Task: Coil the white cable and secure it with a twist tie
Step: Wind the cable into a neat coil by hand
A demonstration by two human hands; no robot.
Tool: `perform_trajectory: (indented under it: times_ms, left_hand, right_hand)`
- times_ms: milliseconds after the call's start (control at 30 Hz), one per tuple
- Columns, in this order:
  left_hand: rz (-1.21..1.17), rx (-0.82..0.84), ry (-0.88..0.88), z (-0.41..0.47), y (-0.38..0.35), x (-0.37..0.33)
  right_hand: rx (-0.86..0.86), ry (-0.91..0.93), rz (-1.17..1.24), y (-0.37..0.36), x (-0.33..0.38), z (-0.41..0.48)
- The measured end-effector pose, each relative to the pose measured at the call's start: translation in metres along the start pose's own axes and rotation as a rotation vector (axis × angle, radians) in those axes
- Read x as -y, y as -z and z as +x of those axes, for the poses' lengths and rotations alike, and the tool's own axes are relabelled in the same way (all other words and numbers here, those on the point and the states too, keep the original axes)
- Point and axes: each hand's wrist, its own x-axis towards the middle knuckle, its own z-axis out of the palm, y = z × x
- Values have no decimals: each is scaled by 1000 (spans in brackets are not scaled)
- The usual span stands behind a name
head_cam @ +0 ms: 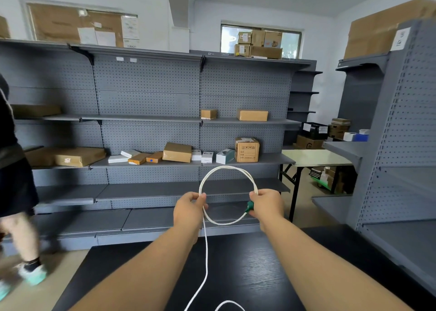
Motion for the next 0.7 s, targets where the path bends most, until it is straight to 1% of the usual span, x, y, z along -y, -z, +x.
perform_trajectory:
  times_ms: [167, 267, 367, 500, 567, 700]
  left_hand:
    - [-133, 34, 77, 1, -3, -1]
    - [-97, 58, 95, 1, -5, -1]
    - [-65, 33, 117, 1, -7, -2]
    - [-29, -8, 72, 1, -8, -4]
    - [-34, -5, 54, 0, -9, -6]
    - [-106, 3, 89, -1, -12, -8]
  right_hand:
    - [0, -42, 90, -1, -2, 3]
    - [-6, -84, 147, -2, -4, 6]
    - [-3, -133, 219, -2, -6, 8]
    - [2, -177, 285, -4, -8, 8]
    - [5, -191, 311, -5, -8, 8]
    - [2, -199, 340, -8, -6, 7]
